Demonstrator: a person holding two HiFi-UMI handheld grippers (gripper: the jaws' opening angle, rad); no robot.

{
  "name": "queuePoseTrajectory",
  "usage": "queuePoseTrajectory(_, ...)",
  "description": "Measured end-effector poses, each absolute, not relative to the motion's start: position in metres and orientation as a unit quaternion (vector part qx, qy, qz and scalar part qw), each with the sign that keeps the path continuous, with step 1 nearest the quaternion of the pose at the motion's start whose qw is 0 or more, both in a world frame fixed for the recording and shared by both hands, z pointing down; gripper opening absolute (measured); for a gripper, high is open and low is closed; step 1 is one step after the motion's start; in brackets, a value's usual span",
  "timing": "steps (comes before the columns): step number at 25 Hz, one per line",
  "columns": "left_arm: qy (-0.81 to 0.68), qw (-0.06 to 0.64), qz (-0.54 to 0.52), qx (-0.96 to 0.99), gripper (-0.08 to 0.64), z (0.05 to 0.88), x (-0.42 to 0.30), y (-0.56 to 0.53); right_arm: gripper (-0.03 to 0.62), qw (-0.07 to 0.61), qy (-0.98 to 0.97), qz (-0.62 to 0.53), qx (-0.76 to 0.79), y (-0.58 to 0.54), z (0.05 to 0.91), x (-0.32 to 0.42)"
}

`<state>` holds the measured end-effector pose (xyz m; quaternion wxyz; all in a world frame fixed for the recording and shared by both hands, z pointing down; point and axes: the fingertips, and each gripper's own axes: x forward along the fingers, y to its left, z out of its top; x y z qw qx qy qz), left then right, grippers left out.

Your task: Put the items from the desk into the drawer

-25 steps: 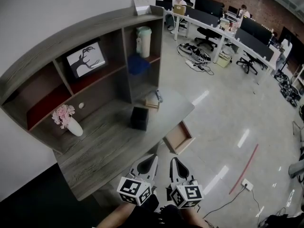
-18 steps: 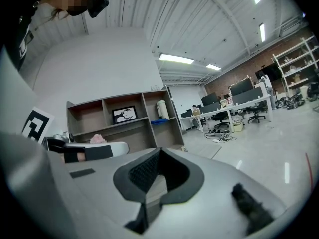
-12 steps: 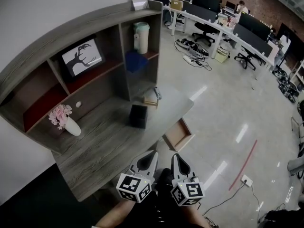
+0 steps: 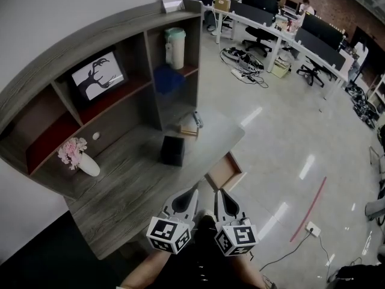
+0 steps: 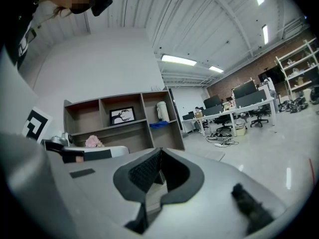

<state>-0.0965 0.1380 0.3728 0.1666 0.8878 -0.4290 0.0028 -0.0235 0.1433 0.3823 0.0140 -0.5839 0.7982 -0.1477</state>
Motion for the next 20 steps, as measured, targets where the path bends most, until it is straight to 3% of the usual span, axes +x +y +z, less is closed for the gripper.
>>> queuePoseTrajectory(20,-0.463,0.176,0.005,0.868,0.009,0.380,-0.071,0.025,0.011,-0.004,0.821,-0.161,-0.548,0.027,0.392,-0.001)
